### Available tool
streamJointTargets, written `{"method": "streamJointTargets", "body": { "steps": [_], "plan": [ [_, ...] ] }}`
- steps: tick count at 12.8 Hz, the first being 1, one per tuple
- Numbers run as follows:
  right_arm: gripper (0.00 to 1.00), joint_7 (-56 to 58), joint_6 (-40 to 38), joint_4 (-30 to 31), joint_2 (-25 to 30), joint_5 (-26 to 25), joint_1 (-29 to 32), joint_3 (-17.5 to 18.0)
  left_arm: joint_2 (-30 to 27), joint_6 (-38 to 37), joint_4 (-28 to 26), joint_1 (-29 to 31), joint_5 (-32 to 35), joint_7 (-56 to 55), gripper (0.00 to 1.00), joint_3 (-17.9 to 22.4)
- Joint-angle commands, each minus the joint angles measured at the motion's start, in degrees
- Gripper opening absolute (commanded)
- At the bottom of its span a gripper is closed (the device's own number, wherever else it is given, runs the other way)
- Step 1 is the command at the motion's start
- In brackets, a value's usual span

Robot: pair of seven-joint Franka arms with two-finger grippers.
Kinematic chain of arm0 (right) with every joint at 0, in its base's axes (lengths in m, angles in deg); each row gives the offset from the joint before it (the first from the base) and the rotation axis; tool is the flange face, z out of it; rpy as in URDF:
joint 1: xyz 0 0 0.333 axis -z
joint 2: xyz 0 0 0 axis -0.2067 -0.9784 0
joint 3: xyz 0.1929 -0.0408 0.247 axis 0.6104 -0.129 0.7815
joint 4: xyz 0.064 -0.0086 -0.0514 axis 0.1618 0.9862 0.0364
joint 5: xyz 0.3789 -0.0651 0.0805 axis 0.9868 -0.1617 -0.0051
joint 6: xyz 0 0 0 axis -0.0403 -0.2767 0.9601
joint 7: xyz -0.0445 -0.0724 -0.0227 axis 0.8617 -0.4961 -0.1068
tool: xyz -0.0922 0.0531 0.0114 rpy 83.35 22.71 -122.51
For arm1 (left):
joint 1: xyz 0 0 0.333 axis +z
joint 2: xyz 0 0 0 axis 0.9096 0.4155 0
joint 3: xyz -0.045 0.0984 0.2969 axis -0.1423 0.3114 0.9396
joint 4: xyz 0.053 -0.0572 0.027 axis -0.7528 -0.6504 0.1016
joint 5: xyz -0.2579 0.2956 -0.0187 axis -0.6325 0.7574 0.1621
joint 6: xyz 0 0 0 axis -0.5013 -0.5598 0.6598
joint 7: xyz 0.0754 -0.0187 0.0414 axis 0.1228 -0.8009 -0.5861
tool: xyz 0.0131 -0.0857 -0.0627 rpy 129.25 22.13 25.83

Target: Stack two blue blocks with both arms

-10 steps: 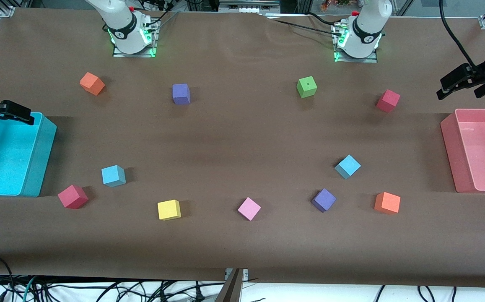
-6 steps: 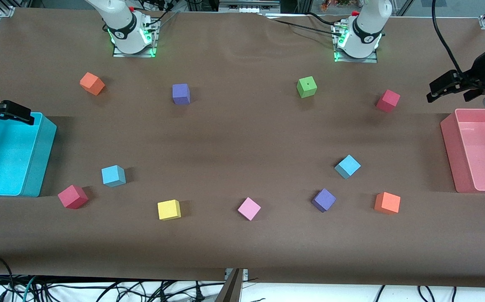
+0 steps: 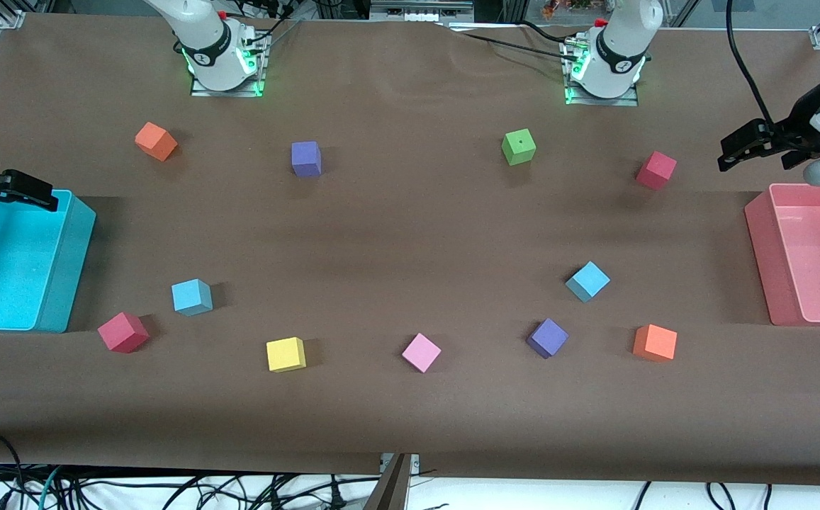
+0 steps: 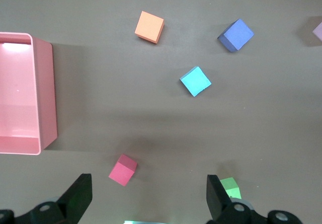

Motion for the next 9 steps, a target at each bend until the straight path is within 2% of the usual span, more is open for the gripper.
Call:
{"method": "streamJointTargets", "body": {
  "steps": [1,9],
  "plan": [
    [1.00,-0.28,0.30,0.37,0.30,0.45,0.83,0.68,-0.50,-0.67,0.65,0.41,1.61,-0.32,1.00,-1.06],
    [1.00,-0.36,0.30,0.37,0.30,0.45,0.83,0.60,-0.41,0.03,1.09,0.68,-0.40,0.04,1.00,-0.62]
  ]
}}
